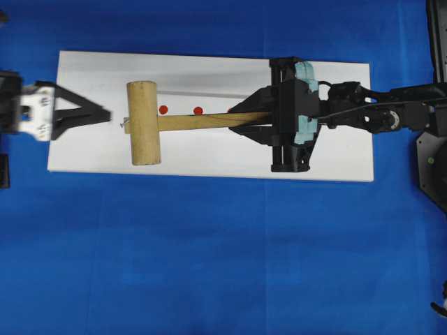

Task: Hit the mark with a hammer.
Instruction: 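Release the mallet head with the left gripper and retract, then carry the mallet with the right gripper to the table front and lower it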

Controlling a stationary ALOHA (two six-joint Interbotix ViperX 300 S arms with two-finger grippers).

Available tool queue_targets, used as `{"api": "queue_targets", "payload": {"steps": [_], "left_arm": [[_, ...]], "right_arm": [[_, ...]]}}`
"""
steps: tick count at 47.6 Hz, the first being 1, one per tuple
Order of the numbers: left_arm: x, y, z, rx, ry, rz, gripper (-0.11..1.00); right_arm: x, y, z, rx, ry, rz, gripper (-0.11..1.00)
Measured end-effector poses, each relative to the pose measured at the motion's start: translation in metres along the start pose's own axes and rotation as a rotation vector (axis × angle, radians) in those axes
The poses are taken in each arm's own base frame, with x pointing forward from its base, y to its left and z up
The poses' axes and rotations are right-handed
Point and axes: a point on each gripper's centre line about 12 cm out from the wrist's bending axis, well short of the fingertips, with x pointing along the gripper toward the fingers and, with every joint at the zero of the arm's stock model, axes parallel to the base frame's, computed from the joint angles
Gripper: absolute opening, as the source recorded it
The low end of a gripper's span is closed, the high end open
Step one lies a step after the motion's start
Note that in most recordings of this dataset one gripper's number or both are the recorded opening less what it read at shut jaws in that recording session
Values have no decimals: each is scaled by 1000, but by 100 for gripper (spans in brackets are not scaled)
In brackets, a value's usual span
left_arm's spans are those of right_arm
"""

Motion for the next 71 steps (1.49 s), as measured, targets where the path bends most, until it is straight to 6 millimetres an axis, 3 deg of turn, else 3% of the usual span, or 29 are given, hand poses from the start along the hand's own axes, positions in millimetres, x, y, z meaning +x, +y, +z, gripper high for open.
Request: {"api": "queue_targets", "payload": {"steps": [8, 19, 27, 38, 44, 56, 71], "left_arm": [[-16, 3, -2, 5, 9, 13, 90], [-18, 9, -5, 80, 20, 33, 90], [-17, 10, -5, 298, 26, 36, 89], [-16, 21, -12, 786, 66, 49, 88], [-15, 23, -13, 944, 68, 42, 87], [-15, 23, -6, 997, 22, 44, 87], [-15, 23, -4, 1003, -1, 36, 87]], "right_arm": [[-2, 1, 1, -1, -6, 1, 9], [-2, -1, 2, 38, -10, -6, 9], [-2, 6, 2, 88, -9, 9, 9], [-4, 26, 1, 113, -6, 58, 9], [-4, 27, 0, 128, -6, 59, 9], [-4, 34, -1, 167, -4, 72, 9], [4, 75, -11, 205, -18, 103, 9]]}}
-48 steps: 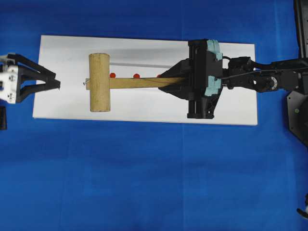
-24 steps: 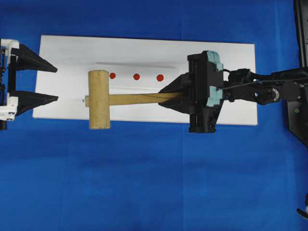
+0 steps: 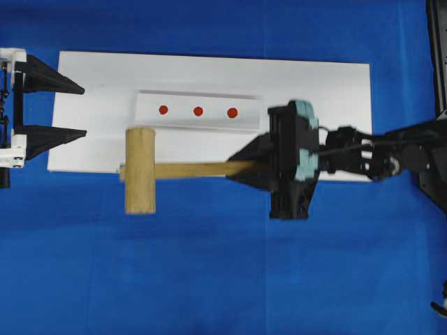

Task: Hit the mark with a hammer.
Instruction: 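Carry the mallet with the right gripper to the table front and lower it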

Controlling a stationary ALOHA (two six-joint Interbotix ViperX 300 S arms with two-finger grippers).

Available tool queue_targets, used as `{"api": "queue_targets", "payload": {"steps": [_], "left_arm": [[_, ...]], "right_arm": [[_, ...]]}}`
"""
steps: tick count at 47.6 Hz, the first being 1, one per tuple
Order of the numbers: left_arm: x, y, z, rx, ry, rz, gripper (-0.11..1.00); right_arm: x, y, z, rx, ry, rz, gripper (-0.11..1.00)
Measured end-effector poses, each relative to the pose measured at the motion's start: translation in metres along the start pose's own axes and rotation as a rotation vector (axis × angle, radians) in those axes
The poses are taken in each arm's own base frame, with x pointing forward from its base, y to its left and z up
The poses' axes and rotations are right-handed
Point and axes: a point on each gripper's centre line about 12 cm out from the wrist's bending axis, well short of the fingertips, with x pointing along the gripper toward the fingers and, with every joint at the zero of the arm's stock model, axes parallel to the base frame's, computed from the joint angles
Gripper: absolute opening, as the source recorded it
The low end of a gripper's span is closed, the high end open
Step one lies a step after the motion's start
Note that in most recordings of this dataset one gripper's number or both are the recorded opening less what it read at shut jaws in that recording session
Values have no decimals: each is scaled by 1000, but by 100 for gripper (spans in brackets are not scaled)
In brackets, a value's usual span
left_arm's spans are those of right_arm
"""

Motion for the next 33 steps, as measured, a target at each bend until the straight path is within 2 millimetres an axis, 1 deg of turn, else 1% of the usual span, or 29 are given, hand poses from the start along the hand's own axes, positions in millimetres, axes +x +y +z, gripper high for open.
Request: {"api": "queue_targets", "payload": {"steps": [9, 20, 29, 33], "left_arm": [[0, 0, 0, -3, 0, -2, 87], [0, 0, 0, -2, 0, 0, 87], [0, 0, 0, -2, 0, 0, 87], [0, 0, 0, -2, 0, 0, 87]], "right_arm": [[6, 24, -17, 18, 2, 18, 9], [17, 45, -42, 36, 48, 26, 9], [21, 55, -52, 26, 67, 35, 9], [24, 55, -55, 21, 77, 32, 9]]}}
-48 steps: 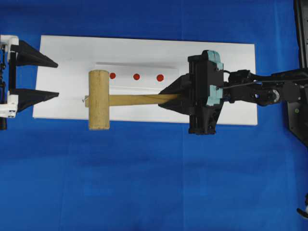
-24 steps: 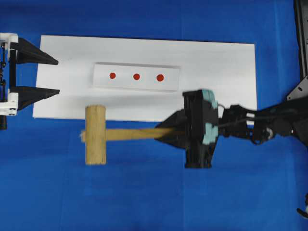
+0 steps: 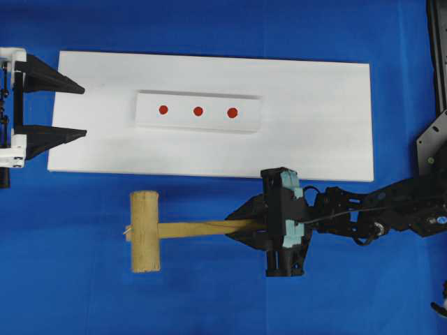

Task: Hit the mark with a hammer.
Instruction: 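Carry the mallet with the right gripper to the table front and lower it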

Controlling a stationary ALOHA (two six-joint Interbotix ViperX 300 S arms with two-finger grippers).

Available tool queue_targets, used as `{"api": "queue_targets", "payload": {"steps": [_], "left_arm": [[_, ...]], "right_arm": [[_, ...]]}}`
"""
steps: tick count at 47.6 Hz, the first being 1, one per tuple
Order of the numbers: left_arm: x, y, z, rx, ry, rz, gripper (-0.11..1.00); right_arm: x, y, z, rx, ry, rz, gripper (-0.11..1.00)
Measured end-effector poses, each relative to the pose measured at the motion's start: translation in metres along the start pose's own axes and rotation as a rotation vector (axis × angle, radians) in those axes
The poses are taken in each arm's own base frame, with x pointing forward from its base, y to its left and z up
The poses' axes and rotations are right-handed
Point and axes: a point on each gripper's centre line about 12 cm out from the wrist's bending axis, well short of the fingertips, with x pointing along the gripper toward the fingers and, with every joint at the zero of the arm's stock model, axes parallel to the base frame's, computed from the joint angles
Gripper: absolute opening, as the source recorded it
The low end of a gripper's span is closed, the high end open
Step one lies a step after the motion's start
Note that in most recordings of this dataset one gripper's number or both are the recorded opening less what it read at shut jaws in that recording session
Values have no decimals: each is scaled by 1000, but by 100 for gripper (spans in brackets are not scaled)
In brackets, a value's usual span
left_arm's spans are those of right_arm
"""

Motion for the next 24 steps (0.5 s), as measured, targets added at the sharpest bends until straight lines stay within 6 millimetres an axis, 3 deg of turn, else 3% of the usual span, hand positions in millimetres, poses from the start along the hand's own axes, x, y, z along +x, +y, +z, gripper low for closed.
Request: {"api": "queue_targets", "payload": {"steps": [24], "left_arm": [[0, 0, -1, 2, 2, 0, 87]], "right_arm": [[39, -5, -42, -25, 113, -52, 9]]}}
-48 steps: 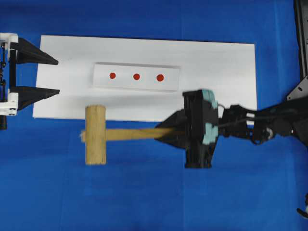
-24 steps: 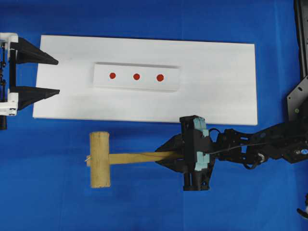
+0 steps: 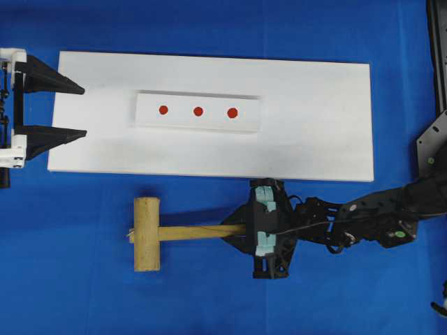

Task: Hit the mark with a hammer.
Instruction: 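Carry the mallet with the right gripper to the table front and lower it, then open the right gripper to release the mallet on the table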

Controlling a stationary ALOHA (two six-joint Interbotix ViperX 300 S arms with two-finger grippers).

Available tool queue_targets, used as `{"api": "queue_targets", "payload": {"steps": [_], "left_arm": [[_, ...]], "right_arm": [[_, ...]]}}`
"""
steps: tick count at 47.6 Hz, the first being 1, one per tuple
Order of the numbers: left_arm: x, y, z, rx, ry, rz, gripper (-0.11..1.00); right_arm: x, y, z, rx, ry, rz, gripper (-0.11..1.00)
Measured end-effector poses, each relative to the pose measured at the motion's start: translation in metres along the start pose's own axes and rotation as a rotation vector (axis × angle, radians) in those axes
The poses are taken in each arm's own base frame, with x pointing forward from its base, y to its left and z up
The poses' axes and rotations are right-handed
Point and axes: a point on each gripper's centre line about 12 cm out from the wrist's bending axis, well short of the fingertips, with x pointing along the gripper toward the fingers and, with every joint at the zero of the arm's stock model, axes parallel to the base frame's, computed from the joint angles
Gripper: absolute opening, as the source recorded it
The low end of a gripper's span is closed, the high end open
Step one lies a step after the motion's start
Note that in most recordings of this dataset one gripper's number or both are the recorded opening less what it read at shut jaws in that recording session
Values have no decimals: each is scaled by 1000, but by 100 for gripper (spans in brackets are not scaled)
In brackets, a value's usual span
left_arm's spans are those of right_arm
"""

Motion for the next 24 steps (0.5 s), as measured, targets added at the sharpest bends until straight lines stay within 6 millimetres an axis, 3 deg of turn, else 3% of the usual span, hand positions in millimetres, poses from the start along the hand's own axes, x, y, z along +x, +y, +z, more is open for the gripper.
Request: {"api": "queue_targets", "payload": {"steps": [24], "left_arm": [[0, 0, -2, 0, 5, 0, 86]], "right_arm": [[12, -4, -19, -17, 49, -21, 9]]}}
